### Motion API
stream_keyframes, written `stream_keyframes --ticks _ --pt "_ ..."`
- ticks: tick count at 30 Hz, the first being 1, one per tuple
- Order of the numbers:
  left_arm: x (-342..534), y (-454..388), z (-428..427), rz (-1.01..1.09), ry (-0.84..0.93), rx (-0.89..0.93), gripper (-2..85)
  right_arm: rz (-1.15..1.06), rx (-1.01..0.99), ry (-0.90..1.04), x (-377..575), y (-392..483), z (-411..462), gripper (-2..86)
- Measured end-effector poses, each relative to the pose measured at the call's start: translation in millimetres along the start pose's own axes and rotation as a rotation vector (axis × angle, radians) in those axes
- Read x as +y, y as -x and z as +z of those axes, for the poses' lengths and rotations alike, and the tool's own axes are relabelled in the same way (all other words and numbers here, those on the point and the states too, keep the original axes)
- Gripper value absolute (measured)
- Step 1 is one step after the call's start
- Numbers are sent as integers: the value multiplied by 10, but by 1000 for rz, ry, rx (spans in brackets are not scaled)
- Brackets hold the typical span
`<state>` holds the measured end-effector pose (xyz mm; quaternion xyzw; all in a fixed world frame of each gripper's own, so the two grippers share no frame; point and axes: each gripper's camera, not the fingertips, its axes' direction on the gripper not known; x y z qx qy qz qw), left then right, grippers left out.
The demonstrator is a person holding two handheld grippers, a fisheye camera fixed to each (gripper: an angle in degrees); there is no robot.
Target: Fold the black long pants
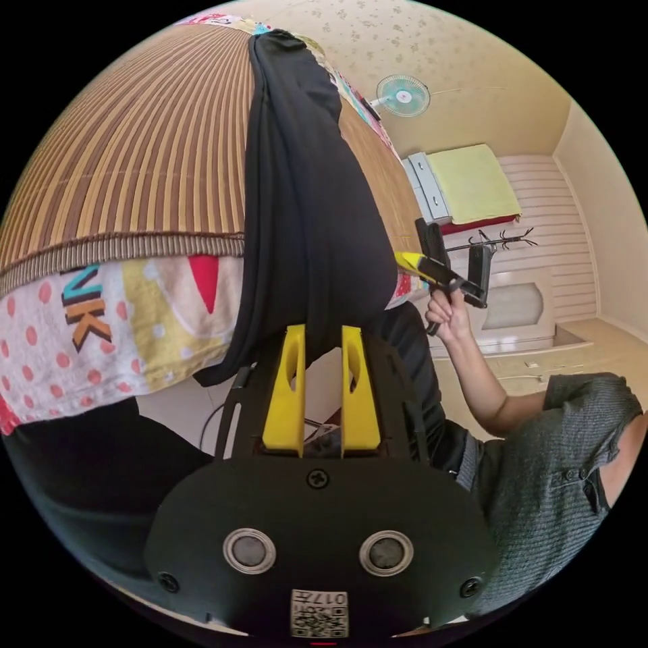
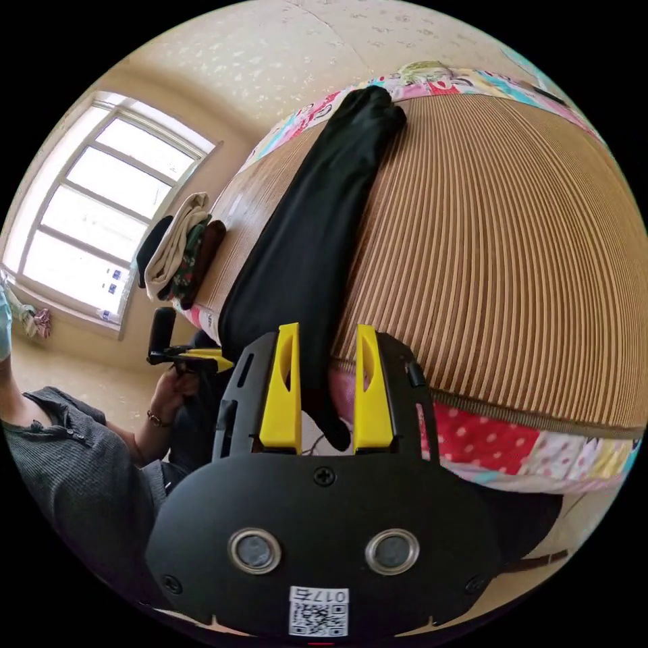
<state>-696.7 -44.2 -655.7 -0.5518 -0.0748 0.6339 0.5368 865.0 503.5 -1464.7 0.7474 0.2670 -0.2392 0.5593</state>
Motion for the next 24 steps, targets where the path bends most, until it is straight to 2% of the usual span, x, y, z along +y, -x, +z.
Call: stream_keyframes --ticks 4,7,10,14,19,24 --pt "47 -258 -110 15 -23 -112 51 78 -78 -77 517 17 20 85" --pt "64 -443 -182 31 -14 -180 30 105 14 -78 686 81 89 42" --pt "141 -730 -454 145 -78 -120 20 31 93 -67 649 216 -76 26" --pt "345 -980 -1005 249 -186 -96 16 -69 -17 -186 704 541 -548 17" --pt "488 -737 -1083 117 -121 -117 12 -68 -80 -144 788 589 -371 14" --pt "544 -512 -723 -3 20 -232 4 33 44 3 823 377 89 11"
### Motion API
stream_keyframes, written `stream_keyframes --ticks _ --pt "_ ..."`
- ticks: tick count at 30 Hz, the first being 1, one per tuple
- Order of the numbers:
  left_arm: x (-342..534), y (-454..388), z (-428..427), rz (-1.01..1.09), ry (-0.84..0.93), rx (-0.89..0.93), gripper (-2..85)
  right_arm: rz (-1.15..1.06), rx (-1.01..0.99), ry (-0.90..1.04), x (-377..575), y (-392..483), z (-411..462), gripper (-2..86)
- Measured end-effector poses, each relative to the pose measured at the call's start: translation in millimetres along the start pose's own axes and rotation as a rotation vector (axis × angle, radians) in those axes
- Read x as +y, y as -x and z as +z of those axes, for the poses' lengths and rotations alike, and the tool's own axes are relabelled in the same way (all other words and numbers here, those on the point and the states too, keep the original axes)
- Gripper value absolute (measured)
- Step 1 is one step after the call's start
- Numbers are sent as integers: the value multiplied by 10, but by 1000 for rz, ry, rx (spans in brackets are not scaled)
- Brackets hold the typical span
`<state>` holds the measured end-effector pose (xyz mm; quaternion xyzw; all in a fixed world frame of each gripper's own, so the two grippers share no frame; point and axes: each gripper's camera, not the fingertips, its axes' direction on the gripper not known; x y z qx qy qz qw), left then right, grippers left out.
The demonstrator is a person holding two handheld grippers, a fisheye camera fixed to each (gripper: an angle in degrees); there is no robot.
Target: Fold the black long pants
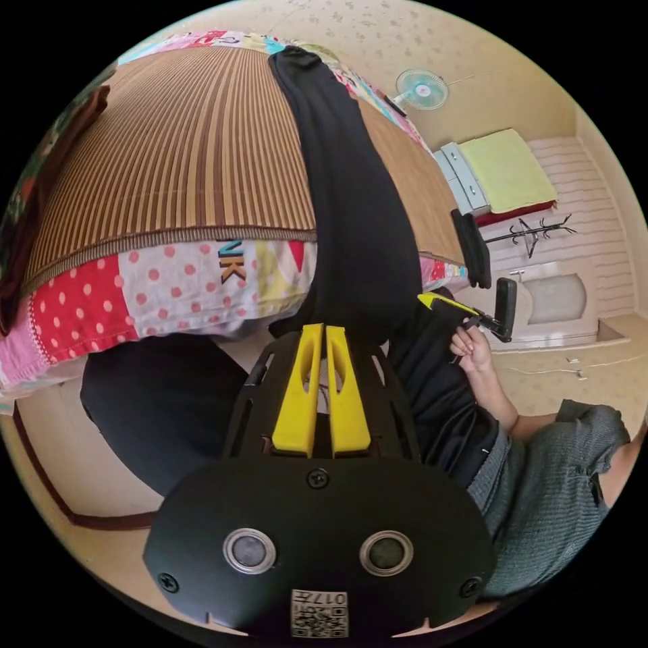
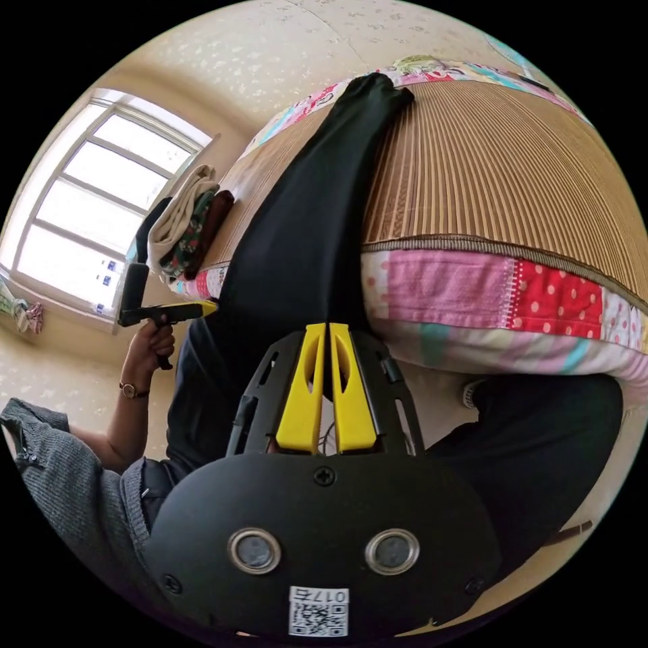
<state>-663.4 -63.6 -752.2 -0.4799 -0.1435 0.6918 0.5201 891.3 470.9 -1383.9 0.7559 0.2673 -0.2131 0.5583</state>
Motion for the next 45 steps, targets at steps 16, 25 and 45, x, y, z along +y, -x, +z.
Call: stream_keyframes --ticks 16,25,45 --pt "-254 -167 68 -83 -147 -41 70 -40 -37 -7 -264 -80 -159 60" --pt "-149 -501 -111 22 -174 -2 15 -123 -21 -24 -313 20 -444 24" --pt "-335 -649 143 77 -69 -120 44 -81 -39 65 -631 -239 -462 36"
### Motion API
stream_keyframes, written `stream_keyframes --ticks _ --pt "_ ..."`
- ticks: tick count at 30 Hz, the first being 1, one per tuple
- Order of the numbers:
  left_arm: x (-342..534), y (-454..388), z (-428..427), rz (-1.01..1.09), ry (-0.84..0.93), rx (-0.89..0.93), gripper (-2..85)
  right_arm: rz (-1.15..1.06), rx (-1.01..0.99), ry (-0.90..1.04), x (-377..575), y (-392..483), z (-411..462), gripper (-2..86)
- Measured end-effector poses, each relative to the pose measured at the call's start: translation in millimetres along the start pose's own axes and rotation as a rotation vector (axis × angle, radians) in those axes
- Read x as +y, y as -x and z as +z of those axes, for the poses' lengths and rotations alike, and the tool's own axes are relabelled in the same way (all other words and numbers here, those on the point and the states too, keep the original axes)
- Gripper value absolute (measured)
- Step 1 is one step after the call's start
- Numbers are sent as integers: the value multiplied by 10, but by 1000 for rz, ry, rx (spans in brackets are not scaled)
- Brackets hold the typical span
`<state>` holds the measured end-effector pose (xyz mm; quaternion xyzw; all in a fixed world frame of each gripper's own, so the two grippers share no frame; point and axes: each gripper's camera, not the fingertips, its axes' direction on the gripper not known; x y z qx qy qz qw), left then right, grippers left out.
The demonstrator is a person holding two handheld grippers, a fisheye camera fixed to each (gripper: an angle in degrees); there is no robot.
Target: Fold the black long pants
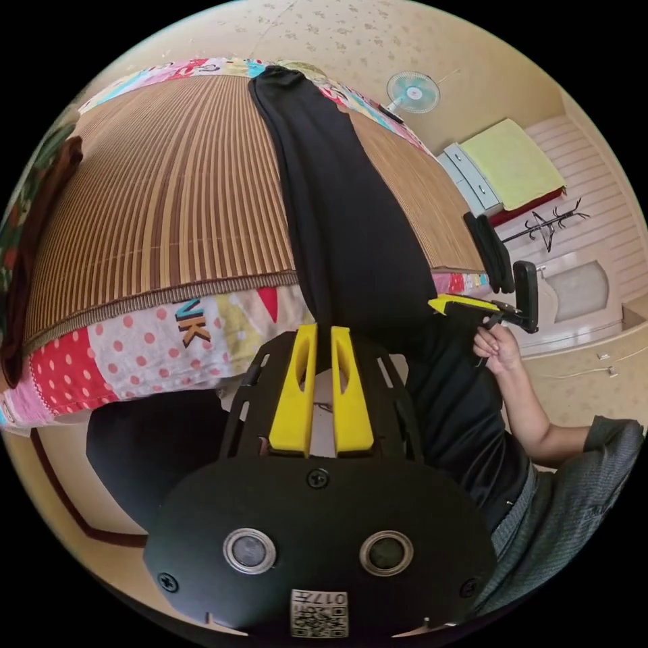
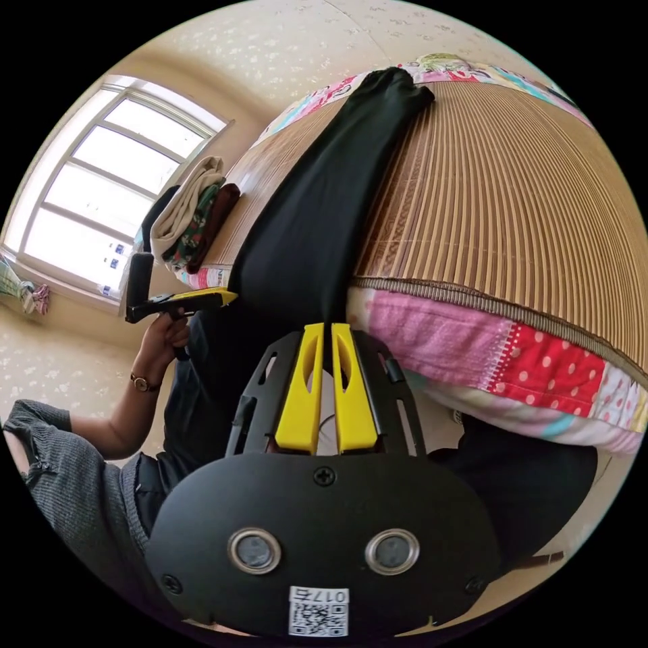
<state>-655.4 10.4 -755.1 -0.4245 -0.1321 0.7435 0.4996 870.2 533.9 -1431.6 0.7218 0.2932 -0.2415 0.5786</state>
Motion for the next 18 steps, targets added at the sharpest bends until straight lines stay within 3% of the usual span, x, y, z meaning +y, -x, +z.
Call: stream_keyframes --ticks 3,6,8,11,15,18 --pt "169 -92 53 34 67 35 50 -26 22 61 186 28 -83 35" --pt "275 32 -166 -35 -54 125 71 21 -5 58 304 -83 -236 40" --pt "210 271 -428 -90 -235 294 93 46 -62 -9 292 -193 -425 48" --pt "-127 715 -358 -159 -254 543 131 93 -161 -112 104 -439 -686 83" --pt "-517 965 -222 -226 -182 418 164 169 -386 -132 -360 -847 -728 125" --pt "-791 960 -178 -203 -131 363 162 242 -414 -72 -683 -1032 -633 137"
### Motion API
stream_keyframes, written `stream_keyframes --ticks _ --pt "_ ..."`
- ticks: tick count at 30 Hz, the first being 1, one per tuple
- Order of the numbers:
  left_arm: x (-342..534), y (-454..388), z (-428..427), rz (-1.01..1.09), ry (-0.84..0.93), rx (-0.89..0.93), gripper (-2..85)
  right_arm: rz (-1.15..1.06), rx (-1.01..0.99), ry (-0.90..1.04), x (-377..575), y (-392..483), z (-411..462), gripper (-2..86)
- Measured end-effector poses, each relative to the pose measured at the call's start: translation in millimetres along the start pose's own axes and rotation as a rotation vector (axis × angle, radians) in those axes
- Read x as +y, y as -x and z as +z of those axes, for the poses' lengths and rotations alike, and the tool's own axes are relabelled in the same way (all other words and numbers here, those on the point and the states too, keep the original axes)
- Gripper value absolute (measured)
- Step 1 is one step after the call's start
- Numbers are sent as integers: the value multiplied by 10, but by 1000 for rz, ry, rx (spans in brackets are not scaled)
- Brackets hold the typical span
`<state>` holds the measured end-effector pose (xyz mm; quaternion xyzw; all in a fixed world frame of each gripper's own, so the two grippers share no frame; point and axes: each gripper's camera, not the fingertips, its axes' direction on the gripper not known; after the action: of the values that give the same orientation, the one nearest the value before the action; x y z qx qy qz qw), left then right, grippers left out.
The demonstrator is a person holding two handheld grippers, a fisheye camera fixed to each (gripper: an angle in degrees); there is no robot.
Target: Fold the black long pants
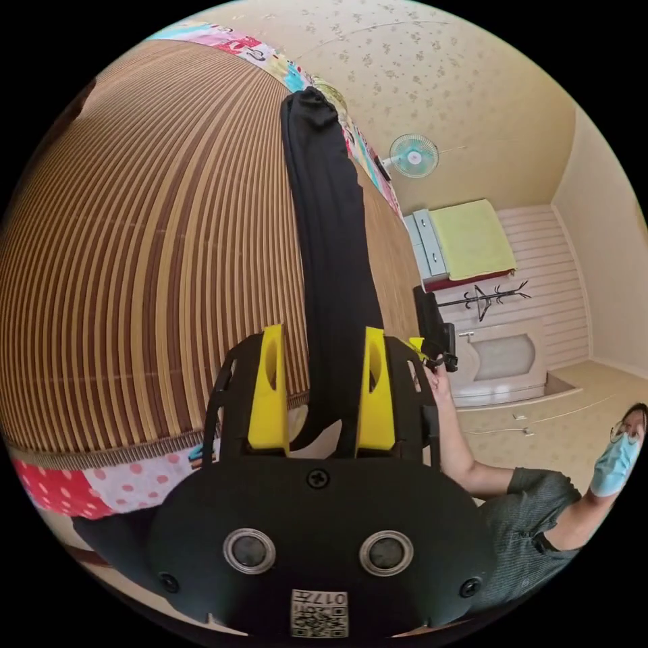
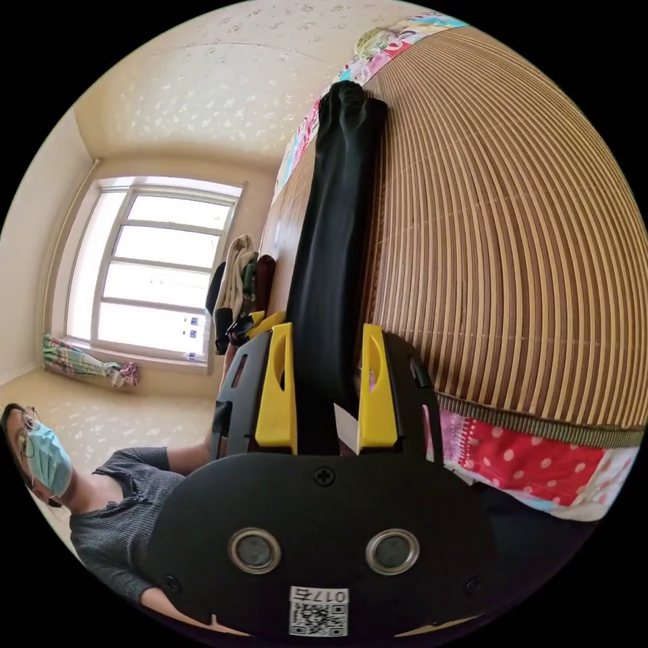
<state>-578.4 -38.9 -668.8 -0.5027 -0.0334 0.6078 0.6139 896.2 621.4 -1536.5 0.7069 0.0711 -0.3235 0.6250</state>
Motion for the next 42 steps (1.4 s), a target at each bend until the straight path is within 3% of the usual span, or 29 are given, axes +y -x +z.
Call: stream_keyframes --ticks 4,9,11,13,18,23,27,32,36,42 --pt "-294 65 185 -31 77 25 146 38 -6 32 -325 -15 95 138" --pt "-444 242 409 -56 150 18 51 122 -18 104 -672 -105 348 69" --pt "-313 311 303 -45 97 126 40 119 10 114 -661 -95 332 47" --pt "-127 310 108 -5 25 248 38 69 -92 68 -552 -17 166 36" --pt "453 -225 -436 250 -104 409 36 -230 -247 15 7 646 -414 22" --pt "897 -1350 -1239 586 -309 527 36 -545 -380 -120 445 1623 -1136 16" --pt "1186 -2262 -1797 817 -418 497 38 -819 -366 -219 814 2742 -1823 14" --pt "1566 -3279 -2392 1046 -518 611 38 -1085 -352 -317 1397 3907 -2484 13" --pt "1599 -3708 -2597 1061 -525 619 38 -1178 -264 -400 1761 4625 -2829 13" --pt "1015 -3680 -2323 862 -487 469 38 -942 -88 -396 1260 4681 -2809 13"
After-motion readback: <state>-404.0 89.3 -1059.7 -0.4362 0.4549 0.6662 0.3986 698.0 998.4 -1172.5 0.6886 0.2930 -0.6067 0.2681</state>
